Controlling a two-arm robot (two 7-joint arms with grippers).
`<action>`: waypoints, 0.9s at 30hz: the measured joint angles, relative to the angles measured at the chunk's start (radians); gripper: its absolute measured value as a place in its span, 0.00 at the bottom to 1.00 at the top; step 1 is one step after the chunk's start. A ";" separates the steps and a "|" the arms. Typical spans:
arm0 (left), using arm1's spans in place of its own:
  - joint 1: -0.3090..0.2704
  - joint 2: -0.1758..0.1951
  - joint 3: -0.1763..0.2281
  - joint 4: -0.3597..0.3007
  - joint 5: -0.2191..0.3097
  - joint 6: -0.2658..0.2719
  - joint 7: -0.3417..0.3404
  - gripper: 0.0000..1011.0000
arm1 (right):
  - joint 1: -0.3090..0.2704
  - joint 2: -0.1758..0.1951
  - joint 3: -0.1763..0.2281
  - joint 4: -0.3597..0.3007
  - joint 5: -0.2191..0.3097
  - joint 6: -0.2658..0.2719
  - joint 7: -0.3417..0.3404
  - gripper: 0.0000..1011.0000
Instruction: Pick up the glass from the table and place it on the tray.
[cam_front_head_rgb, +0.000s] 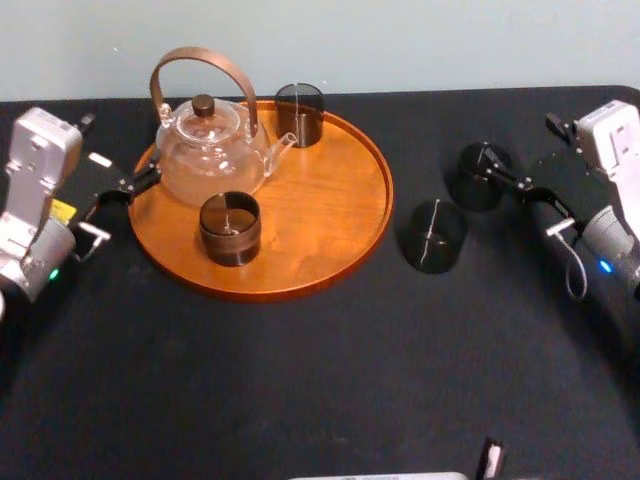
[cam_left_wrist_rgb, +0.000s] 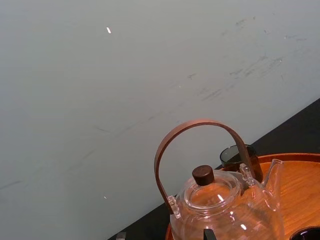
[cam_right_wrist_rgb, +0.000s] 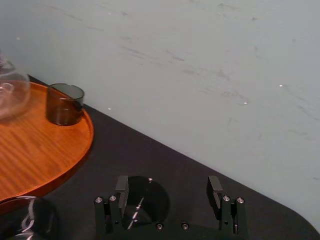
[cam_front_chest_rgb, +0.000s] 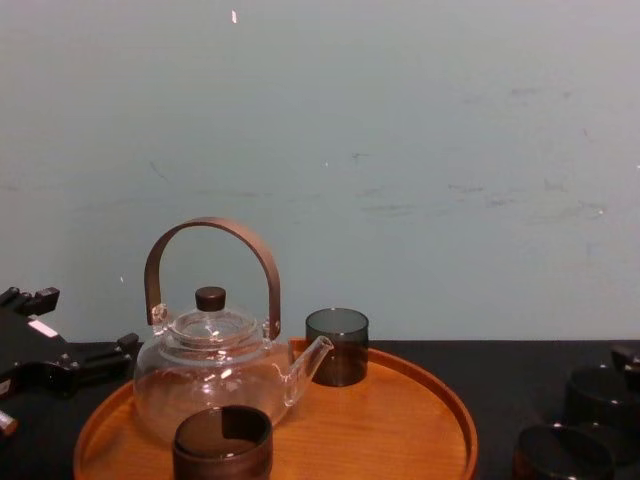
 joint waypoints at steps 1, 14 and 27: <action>0.000 0.000 0.000 0.000 0.000 0.000 0.000 0.99 | -0.003 0.001 0.002 -0.002 0.003 -0.002 0.007 0.99; 0.000 0.000 0.000 0.000 0.000 0.000 0.000 0.99 | -0.102 0.016 0.043 -0.095 0.018 -0.005 0.060 0.99; 0.000 0.000 0.000 0.000 0.000 0.000 0.000 0.99 | -0.171 0.018 0.063 -0.164 0.012 0.020 0.089 0.99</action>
